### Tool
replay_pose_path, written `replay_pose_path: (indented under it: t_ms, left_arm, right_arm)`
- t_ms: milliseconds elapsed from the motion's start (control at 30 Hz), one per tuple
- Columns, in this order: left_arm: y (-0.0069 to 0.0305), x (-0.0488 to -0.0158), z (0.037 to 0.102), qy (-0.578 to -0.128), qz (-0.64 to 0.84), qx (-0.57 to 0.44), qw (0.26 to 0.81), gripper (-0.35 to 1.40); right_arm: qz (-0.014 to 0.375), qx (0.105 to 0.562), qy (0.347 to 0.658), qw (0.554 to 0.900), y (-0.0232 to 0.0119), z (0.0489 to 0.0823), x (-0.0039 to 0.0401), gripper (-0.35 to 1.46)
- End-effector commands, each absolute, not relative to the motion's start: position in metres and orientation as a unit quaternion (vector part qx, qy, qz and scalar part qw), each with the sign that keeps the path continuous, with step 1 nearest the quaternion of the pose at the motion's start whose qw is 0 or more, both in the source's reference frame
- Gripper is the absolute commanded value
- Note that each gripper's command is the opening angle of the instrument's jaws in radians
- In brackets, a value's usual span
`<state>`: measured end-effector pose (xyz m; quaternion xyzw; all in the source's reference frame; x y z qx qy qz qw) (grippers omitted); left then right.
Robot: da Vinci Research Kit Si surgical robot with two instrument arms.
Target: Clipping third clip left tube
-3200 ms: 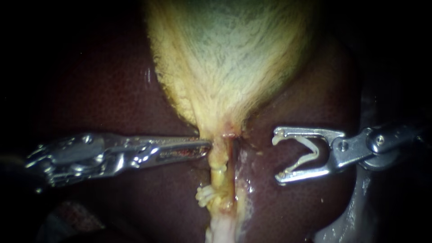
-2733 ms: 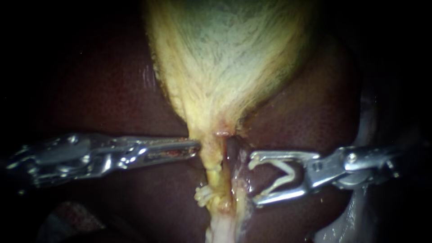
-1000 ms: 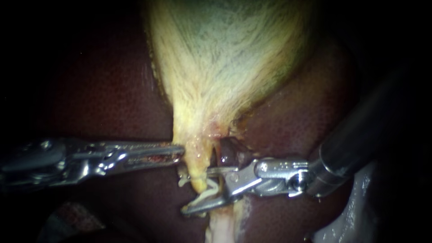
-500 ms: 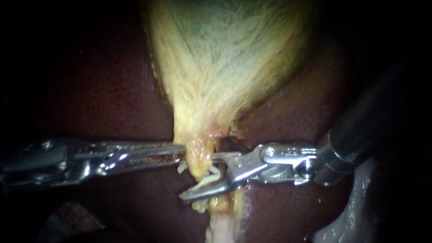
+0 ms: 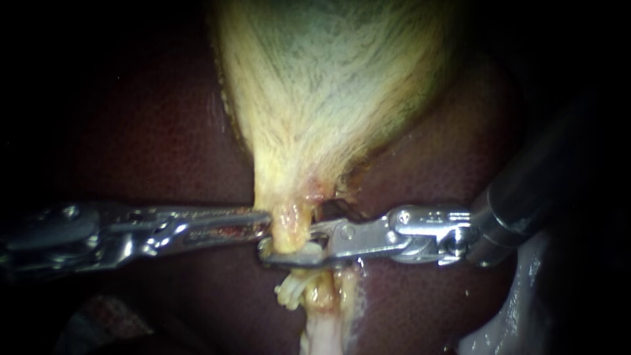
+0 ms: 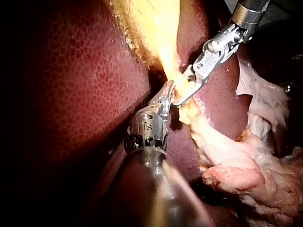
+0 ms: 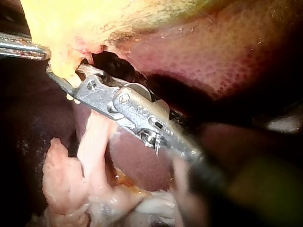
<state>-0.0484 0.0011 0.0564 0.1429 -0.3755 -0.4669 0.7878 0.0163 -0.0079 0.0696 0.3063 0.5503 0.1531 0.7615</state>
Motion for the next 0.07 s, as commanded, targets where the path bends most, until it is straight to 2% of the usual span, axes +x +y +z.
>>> replay_pose_path:
  t_ms: [33,67]
  left_arm:
    - [0.0011,-0.0484,0.0564,-0.375,-0.467,0.143,0.788,-0.3]
    - [0.0011,-0.0484,0.0564,-0.375,-0.467,0.143,0.788,-0.3]
  right_arm:
    - [0.153,0.306,0.55,0.761,-0.008,0.0696,0.0164,-0.35]
    - [0.153,0.306,0.55,0.762,-0.008,0.0696,0.0164,-0.35]
